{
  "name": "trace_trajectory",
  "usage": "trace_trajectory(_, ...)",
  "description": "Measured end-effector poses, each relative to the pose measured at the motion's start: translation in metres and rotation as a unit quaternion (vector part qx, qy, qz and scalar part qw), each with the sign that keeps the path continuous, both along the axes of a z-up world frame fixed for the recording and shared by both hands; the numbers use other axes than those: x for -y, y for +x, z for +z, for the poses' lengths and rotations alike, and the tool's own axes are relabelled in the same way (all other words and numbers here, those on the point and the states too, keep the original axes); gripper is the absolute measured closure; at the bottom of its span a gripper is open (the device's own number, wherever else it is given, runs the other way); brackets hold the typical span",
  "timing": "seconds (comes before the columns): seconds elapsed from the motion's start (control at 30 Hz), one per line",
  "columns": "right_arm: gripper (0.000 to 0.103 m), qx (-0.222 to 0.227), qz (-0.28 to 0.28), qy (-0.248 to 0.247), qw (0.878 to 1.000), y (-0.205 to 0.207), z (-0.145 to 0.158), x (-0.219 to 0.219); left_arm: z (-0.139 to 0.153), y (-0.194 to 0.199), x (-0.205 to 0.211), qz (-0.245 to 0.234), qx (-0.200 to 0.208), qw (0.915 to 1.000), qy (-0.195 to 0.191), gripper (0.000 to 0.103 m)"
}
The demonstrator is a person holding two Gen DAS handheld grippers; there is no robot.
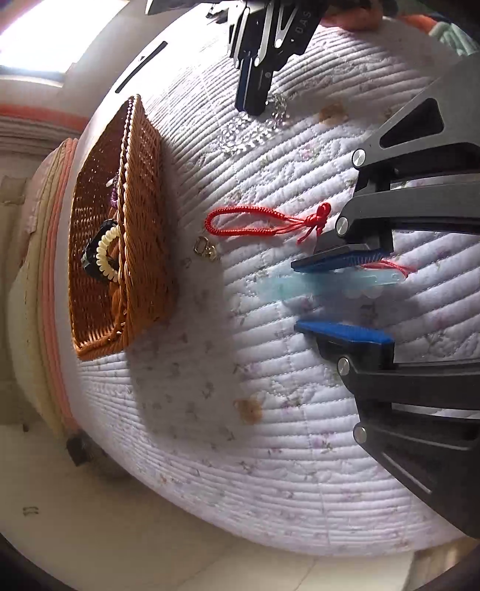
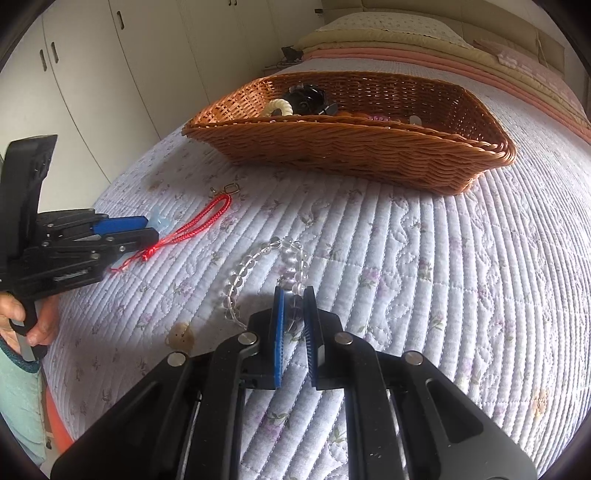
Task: Organize jewelry
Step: 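Grasp the light-blue hair clip with the left tool while the right tool grasps the clear bead bracelet, then lower both items into the wicker basket and open both tools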
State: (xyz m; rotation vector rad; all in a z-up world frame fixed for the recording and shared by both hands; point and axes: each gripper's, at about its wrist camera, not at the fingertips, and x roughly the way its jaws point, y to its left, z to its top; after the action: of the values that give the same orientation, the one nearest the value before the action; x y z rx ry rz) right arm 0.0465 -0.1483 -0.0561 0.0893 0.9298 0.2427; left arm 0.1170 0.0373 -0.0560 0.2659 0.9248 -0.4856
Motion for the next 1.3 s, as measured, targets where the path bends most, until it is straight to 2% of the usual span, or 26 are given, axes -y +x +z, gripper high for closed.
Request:
trace_trajectory(0.1,0.093,-0.003,-0.001,-0.025,1.000,0.005,0.000,-0.008,0.000,0.000,-0.003,0.004,0.000,1.0000,-0.008,0.079)
trace_trajectory(0.13,0.093,-0.004,-0.002,-0.033,0.999,0.006,0.000,-0.011,0.000,-0.001,-0.003,0.007,0.003,0.9999,-0.008,0.084)
trace_trajectory(0.17,0.093,-0.004,-0.003,-0.041,0.999,0.007,0.000,-0.014,0.000,-0.002,-0.005,0.011,0.007,0.9999,-0.009,0.094)
trace_trajectory(0.2,0.093,-0.004,-0.004,-0.047,0.999,0.008,0.000,-0.016,0.000,-0.004,-0.009,0.015,0.006,0.9997,-0.016,0.094)
trace_trajectory(0.3,0.094,0.001,-0.005,-0.051,0.999,0.007,0.000,-0.017,0.005,-0.004,-0.023,0.024,0.001,0.9972,-0.071,0.094)
trace_trajectory(0.5,0.097,0.038,-0.019,-0.024,0.999,-0.008,0.016,-0.006,0.028,-0.021,-0.037,0.027,0.029,0.9909,-0.128,0.094)
trace_trajectory(0.67,0.097,0.043,-0.019,0.009,0.999,-0.019,0.030,0.000,0.052,-0.038,-0.038,0.012,0.048,0.9851,-0.165,0.094)
trace_trajectory(0.87,0.097,0.068,-0.018,0.034,0.997,-0.038,0.065,0.010,0.076,-0.049,-0.026,-0.008,0.072,0.9809,-0.180,0.094)
trace_trajectory(1.03,0.097,0.099,-0.024,0.020,0.995,-0.046,0.100,0.012,0.098,-0.052,-0.014,-0.024,0.096,0.9761,-0.193,0.094)
trace_trajectory(1.3,0.097,0.162,-0.033,-0.008,0.986,-0.019,0.160,0.023,0.134,-0.015,0.021,-0.042,0.122,0.9692,-0.209,0.094)
